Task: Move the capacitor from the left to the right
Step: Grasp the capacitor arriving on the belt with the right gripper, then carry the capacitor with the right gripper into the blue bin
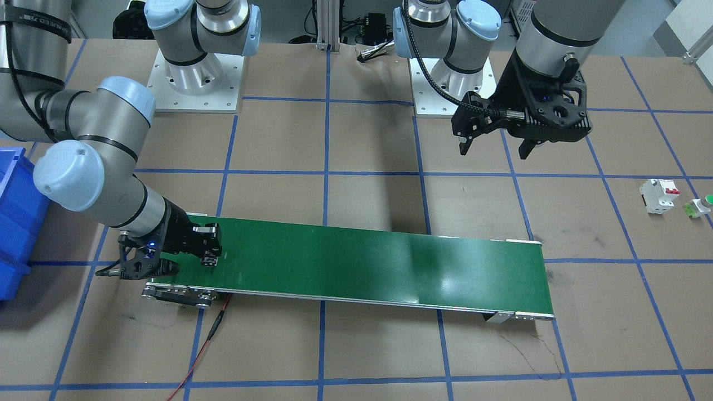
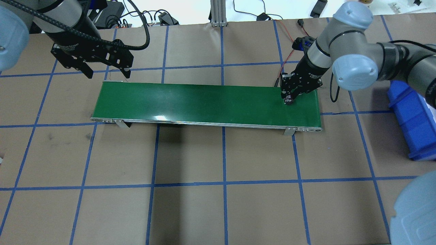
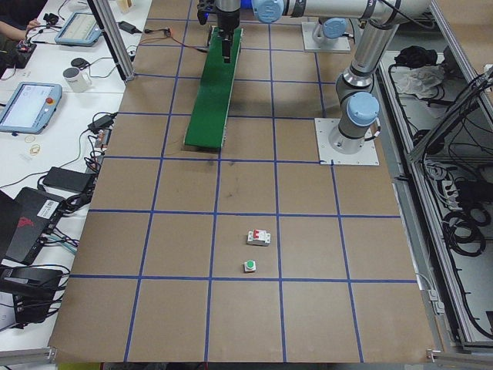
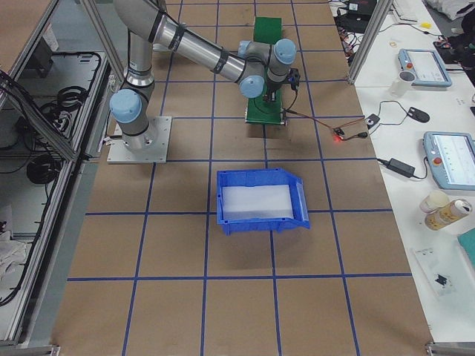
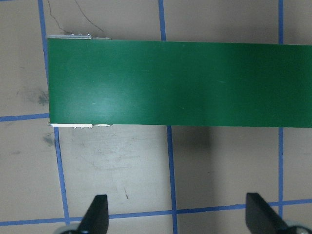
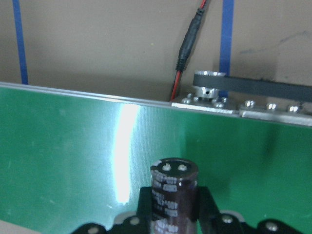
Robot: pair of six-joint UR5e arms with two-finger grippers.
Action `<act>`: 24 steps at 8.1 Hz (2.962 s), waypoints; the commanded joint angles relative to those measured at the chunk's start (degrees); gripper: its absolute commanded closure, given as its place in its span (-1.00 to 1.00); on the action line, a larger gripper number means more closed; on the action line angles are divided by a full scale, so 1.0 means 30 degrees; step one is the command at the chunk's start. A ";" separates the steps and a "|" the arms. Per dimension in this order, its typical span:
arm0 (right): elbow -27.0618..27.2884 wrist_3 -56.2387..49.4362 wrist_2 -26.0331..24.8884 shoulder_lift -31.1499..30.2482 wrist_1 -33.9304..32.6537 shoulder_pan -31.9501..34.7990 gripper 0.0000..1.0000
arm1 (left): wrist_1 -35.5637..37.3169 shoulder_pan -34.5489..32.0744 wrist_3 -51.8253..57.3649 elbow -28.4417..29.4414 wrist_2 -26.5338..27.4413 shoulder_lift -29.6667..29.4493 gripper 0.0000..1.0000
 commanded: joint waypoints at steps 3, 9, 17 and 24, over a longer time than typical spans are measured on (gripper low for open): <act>-0.4300 -0.3415 -0.3749 -0.2146 0.6692 -0.2632 1.00 | 0.0000 -0.0001 0.0000 -0.0001 0.0013 0.0019 -1.00; -0.4274 -1.8504 -0.7035 -0.1486 0.3246 -1.0778 1.00 | 0.0000 -0.0001 0.0000 -0.0030 0.0013 -0.0010 -1.00; -0.0699 -2.0925 -0.7241 0.1980 -0.3090 -1.3365 0.31 | 0.0000 -0.0001 0.0000 -0.0001 -0.0016 -0.0010 -1.00; -0.1427 -1.8796 -0.6656 -0.2316 0.0643 -1.2666 -1.00 | 0.0000 -0.0001 0.0000 -0.0030 -0.0016 -0.0010 -1.00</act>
